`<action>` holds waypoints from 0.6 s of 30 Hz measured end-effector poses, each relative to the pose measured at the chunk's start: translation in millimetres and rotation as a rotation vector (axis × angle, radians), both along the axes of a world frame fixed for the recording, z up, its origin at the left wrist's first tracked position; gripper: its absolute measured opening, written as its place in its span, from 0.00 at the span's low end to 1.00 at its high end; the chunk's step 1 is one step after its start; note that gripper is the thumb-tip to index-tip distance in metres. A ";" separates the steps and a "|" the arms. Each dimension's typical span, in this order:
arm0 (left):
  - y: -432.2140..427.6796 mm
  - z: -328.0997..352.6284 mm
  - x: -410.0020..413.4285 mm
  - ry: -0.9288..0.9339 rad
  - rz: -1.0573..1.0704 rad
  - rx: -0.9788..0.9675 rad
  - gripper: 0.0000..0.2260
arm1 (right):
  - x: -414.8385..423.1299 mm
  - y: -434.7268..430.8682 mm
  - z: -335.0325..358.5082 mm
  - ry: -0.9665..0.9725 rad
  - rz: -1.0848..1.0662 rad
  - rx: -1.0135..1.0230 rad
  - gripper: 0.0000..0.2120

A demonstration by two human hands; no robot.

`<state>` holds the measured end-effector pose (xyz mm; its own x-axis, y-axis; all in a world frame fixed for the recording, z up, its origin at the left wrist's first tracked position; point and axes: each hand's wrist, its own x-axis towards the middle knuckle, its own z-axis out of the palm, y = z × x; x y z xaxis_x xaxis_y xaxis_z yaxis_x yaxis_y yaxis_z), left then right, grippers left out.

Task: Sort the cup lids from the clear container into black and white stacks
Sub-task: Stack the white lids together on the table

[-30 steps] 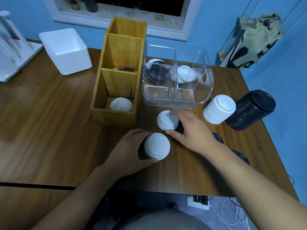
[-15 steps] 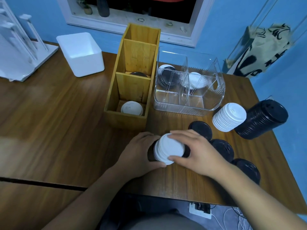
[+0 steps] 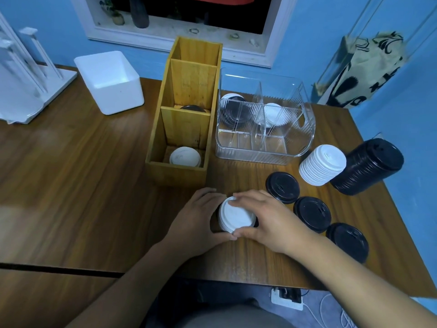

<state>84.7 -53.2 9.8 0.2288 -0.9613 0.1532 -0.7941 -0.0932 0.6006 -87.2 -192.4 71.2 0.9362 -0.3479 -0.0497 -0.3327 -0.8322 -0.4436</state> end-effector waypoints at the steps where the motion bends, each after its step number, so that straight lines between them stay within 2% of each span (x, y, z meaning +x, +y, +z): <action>1: 0.3 0.1 -0.3 -0.007 0.000 -0.004 0.40 | 0.5 1.0 -0.1 0.007 0.005 -0.007 0.32; 9: 1.3 0.8 -7.1 -0.131 -0.033 -0.008 0.37 | -18.1 9.2 0.9 -0.034 -0.041 0.046 0.30; 14: -10.2 3.8 -26.5 -0.190 -0.074 0.087 0.37 | -60.4 -6.0 9.2 0.095 -0.079 -0.041 0.32; 18: -31.2 5.5 -50.8 -0.218 -0.125 0.090 0.34 | -93.8 -13.2 15.5 0.145 -0.088 -0.080 0.34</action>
<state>33.9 -84.4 15.3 0.0786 -0.9920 0.0989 -0.9124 -0.0316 0.4080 -181.0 -205.7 86.8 0.8870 -0.4362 -0.1512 -0.4615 -0.8278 -0.3190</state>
